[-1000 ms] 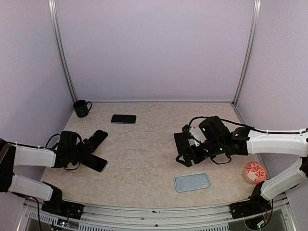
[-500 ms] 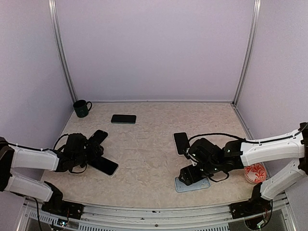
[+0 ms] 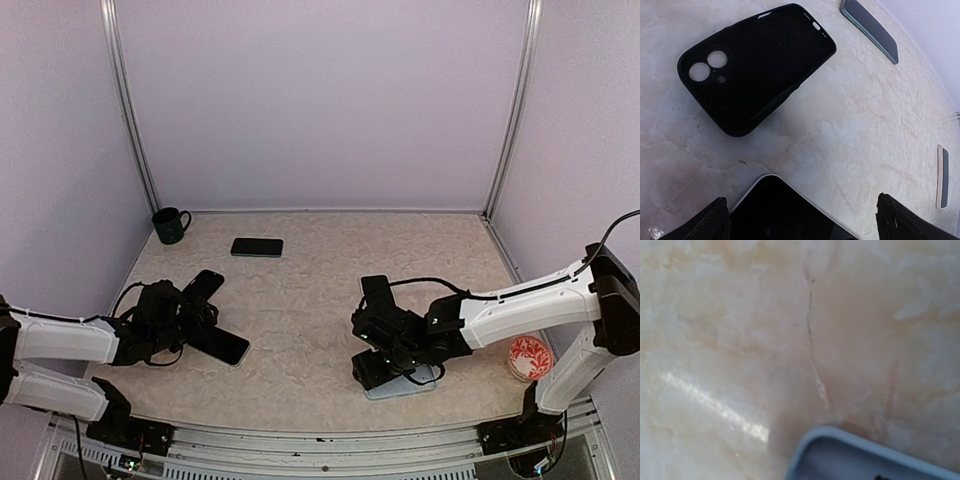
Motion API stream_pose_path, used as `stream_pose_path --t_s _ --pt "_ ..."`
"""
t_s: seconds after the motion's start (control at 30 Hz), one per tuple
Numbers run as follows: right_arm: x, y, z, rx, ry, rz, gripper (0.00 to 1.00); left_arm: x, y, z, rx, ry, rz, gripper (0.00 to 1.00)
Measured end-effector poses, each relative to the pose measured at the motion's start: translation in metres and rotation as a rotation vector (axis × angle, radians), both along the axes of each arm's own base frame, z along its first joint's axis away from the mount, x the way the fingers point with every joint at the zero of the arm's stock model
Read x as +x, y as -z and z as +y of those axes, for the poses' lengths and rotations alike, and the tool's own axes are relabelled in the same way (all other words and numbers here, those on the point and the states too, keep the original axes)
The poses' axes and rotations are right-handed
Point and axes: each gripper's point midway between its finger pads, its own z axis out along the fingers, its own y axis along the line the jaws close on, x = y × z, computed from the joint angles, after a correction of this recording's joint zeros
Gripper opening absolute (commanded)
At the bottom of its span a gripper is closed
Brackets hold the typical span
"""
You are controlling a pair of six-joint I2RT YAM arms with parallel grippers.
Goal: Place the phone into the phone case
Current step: Move the phone to the center of the board, then move the phone case to the center of the board.
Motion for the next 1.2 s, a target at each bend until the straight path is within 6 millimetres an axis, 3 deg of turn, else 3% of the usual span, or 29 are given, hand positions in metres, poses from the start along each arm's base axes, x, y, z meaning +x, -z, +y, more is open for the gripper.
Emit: stream_pose_path --t_s 0.27,0.47,0.77,1.07,1.2 --pt "-0.002 0.015 0.003 -0.039 0.006 0.018 0.40 0.000 -0.018 0.006 -0.008 -0.024 -0.051 0.99" --pt "-0.002 0.023 0.008 -0.059 -0.002 0.025 0.33 0.002 -0.036 0.010 -0.011 -0.043 -0.095 0.99" --pt "-0.005 0.031 0.012 -0.081 -0.011 0.033 0.18 0.000 -0.036 0.012 -0.003 -0.048 -0.090 0.99" --pt "-0.015 0.027 0.019 -0.083 -0.034 0.034 0.01 0.001 -0.042 0.014 -0.007 -0.057 -0.111 0.99" --pt "-0.019 0.026 0.020 -0.086 -0.047 0.036 0.00 0.001 -0.042 0.014 -0.006 -0.059 -0.111 0.99"
